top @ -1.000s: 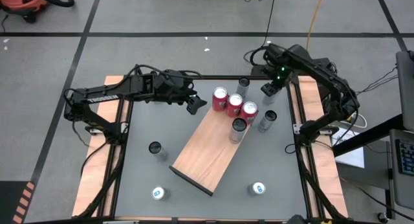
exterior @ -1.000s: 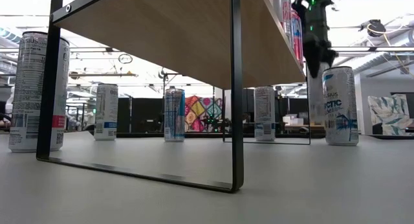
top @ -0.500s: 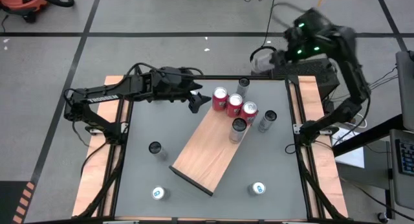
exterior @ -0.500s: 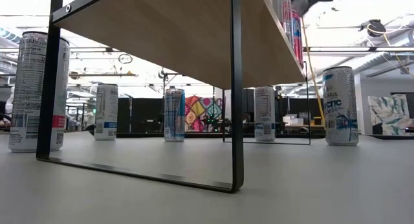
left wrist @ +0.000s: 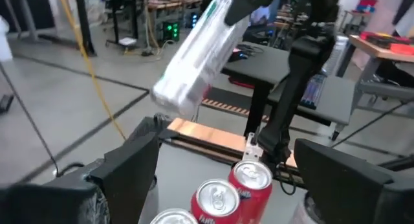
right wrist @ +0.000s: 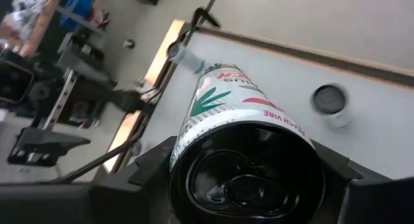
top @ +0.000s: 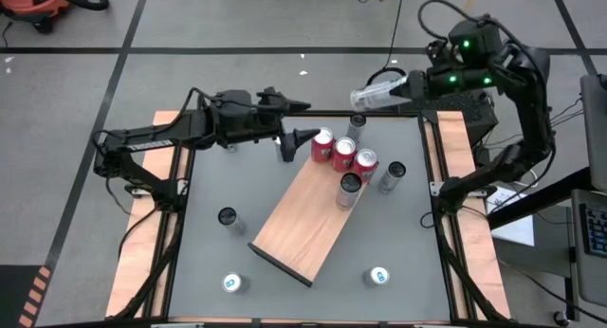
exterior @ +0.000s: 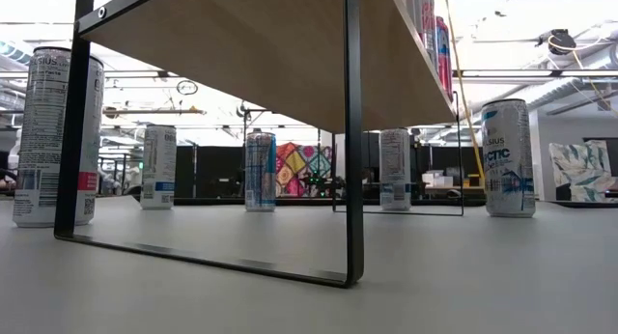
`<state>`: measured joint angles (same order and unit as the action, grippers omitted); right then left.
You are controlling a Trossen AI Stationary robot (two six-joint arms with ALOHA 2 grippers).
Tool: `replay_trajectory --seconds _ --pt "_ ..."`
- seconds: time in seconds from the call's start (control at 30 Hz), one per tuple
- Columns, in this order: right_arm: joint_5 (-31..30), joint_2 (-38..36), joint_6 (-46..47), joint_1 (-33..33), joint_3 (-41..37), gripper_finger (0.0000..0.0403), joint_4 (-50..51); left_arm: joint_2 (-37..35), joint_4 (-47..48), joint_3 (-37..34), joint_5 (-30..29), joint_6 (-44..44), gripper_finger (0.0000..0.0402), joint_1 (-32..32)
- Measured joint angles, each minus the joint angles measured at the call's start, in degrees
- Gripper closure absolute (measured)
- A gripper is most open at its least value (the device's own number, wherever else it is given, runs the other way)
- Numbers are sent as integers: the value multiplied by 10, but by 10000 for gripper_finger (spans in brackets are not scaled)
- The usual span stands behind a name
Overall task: Place canned beverage on shelf
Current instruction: Put the white pink soda can on the shelf aligned with the other white pink soda can
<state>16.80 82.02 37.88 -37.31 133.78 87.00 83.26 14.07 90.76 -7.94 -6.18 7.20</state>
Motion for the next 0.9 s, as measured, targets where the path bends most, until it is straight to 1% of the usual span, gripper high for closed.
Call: replay_trajectory --seconds 0.17,0.27,0.33,0.4,0.53,0.67,0.8,0.9 --pt "-2 0 41 66 0 173 -29 0 6 25 0 66 37 -26" --pt "-7 0 60 105 -3 173 -58 0 10 36 0 89 37 -41" --pt "-28 0 73 133 -4 173 -75 0 11 36 -2 99 37 -51" --pt "-46 2 78 160 -5 173 -85 0 16 36 -16 107 37 -61" --pt "-77 9 89 210 -5 173 -96 0 15 36 -27 146 37 -86" --pt "-96 21 94 250 -5 173 -112 0 15 36 -52 171 37 -101" --pt "-96 37 81 283 -5 173 -136 0 14 36 -69 176 19 -107" --pt "-95 51 84 300 -5 173 -150 0 15 36 -70 191 5 -111"
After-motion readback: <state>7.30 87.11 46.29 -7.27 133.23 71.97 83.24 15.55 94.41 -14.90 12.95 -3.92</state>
